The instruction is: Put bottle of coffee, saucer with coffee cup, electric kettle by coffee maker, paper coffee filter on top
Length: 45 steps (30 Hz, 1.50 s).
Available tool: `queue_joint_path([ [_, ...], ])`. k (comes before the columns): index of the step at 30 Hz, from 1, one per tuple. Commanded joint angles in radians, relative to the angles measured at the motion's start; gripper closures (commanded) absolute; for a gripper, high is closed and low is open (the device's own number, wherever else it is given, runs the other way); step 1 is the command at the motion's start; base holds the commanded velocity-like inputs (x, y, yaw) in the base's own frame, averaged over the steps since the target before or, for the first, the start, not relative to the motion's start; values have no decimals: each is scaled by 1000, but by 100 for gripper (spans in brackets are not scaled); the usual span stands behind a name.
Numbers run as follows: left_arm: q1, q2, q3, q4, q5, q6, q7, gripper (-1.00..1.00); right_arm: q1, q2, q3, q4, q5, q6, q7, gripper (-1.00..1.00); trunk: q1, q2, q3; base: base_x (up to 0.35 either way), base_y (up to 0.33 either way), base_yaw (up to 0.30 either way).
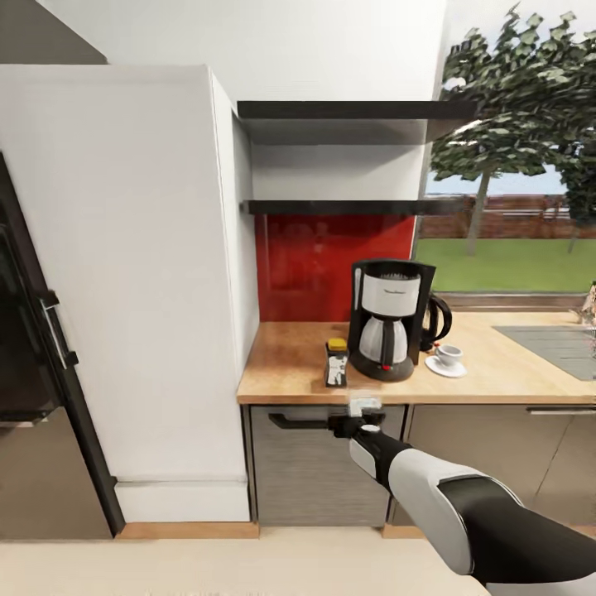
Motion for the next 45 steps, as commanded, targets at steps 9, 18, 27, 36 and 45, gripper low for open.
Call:
queue_joint_path([
  [9,0,1,-5,-1,10,0,-6,-100,24,1,6,4,-5,380,6,-100,0,-1,-1,-93,0,0],
  [18,0,-6,-7,-27,-12,4,-4,-100,410,-28,12,4,10,346,63,-100,-16,27,11,-2,0,0],
  [27,0,-111,-14,-93,-107,12,138,-100,656,-408,11,4,59,-77,326,-100,-50,90,40,0,0,0],
  [36,0,-107,-13,-77,-125,10,131,-100,694,-361,12,4,70,-103,333,-100,-85,153,68,0,0,0],
  [45,0,-107,-13,-78,-132,10,131,-100,702,-357,11,4,79,-136,331,-100,-119,216,96,0,0,0],
])
